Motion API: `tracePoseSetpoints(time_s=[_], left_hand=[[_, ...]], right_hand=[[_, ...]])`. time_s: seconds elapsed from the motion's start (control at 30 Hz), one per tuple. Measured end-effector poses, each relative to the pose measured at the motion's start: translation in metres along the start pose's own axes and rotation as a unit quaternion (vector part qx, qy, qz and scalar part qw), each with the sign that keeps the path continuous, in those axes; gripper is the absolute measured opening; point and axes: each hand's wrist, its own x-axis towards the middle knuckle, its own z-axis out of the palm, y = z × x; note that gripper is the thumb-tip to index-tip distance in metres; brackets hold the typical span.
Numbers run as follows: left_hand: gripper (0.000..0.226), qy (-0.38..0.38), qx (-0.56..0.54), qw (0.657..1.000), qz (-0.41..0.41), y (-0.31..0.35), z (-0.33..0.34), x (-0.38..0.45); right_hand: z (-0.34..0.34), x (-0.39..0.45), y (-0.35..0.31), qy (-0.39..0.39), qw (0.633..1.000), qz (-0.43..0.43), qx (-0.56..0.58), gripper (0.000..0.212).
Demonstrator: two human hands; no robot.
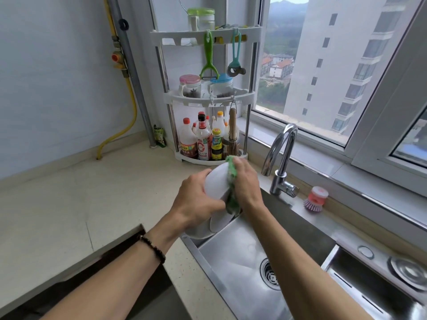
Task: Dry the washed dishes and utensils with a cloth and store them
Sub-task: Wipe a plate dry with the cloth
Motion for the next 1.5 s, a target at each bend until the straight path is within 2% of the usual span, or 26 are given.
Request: tracePoseSetpoints(time_s=[0.07,0.13,0.17,0.27,0.33,0.4,0.47,0.5,0.57,0.6,0.67,0.73,0.8,0.83,0.9,1.0,1.07,1.13,1.2,1.27,1.37,1.4,1.5], left_hand=[[0.033,0.028,0.006,1.000,-0.009,-0.002,0.003,0.003],[0.024,0.036,0.029,0.999,-0.009,0.000,0.000,0.003],[0.032,0.024,0.023,0.999,-0.003,-0.001,-0.003,0.003],[0.059,-0.015,0.010,1.000,0.004,-0.001,-0.014,0.000],[0.059,-0.007,0.005,1.000,0.001,0.000,-0.014,0.001],[0.048,-0.008,0.010,1.000,0.002,0.000,-0.014,0.004],[0.048,-0.023,0.023,0.999,0.012,0.004,-0.016,0.002],[0.051,-0.032,0.033,0.999,0.022,0.004,-0.019,0.001],[0.056,-0.036,0.026,0.998,0.051,0.010,-0.025,-0.003],[0.057,-0.034,0.008,0.997,0.062,0.013,-0.028,-0.005],[0.058,-0.033,-0.026,0.997,0.065,0.014,-0.034,-0.005],[0.061,-0.049,-0.049,0.997,0.041,0.009,-0.041,-0.004],[0.069,-0.083,-0.062,0.995,0.009,0.005,-0.049,-0.001],[0.073,-0.099,-0.061,0.993,-0.005,0.005,-0.052,0.001],[0.069,-0.128,-0.037,0.991,-0.018,0.013,-0.052,0.006],[0.048,-0.164,0.057,0.985,0.017,0.028,-0.043,0.014],[0.049,-0.153,0.073,0.985,0.028,0.027,-0.038,0.016],[0.048,-0.111,0.050,0.992,0.019,0.020,-0.033,0.016],[0.043,-0.070,0.034,0.997,0.012,0.013,-0.026,0.013],[0.043,-0.050,0.034,0.998,0.008,0.010,-0.020,0.008],[0.052,-0.039,0.044,0.998,0.008,0.008,-0.013,0.003],[0.054,-0.026,0.047,0.999,0.006,0.007,-0.011,0.003],[0.043,0.019,0.042,0.999,-0.006,0.010,-0.007,0.005]], right_hand=[[0.015,-0.011,-0.001,-0.015,0.992,-0.070,-0.105,0.045],[0.023,-0.021,-0.001,-0.037,0.988,-0.097,-0.117,0.048],[0.020,-0.018,0.000,-0.047,0.992,-0.083,-0.077,0.050],[0.006,0.001,0.001,-0.021,0.997,0.038,0.057,0.065],[0.012,-0.003,-0.001,-0.001,1.000,-0.004,0.005,0.055],[0.024,-0.010,0.005,-0.016,0.997,-0.051,-0.052,0.043],[0.022,-0.013,0.010,-0.034,0.999,-0.011,0.000,0.039],[0.017,-0.011,0.012,-0.037,0.997,0.033,0.059,0.046],[0.004,0.000,0.021,-0.015,0.965,0.171,0.197,0.071],[-0.002,0.003,0.027,0.004,0.944,0.216,0.248,0.076],[-0.006,0.006,0.030,0.024,0.929,0.239,0.281,0.075],[-0.011,0.009,0.032,0.035,0.937,0.216,0.273,0.067],[-0.022,0.008,0.024,0.041,0.948,0.188,0.252,0.040],[-0.028,0.007,0.019,0.032,0.961,0.168,0.217,0.039],[-0.033,0.008,0.006,0.003,0.989,0.099,0.113,0.042],[-0.025,0.006,-0.017,-0.062,0.997,-0.017,-0.032,0.073],[-0.018,0.004,-0.025,-0.044,0.996,-0.048,-0.068,0.070],[-0.005,-0.005,-0.025,-0.034,0.992,-0.082,-0.087,0.058],[0.009,-0.017,-0.018,-0.030,0.979,-0.117,-0.164,0.058],[0.010,-0.018,-0.010,-0.040,0.986,-0.096,-0.132,0.057],[-0.002,-0.003,-0.006,-0.013,0.998,0.044,0.045,0.055],[-0.002,0.001,-0.004,-0.007,0.996,0.060,0.064,0.055],[0.011,-0.010,0.000,-0.032,0.998,-0.032,-0.041,0.045]])
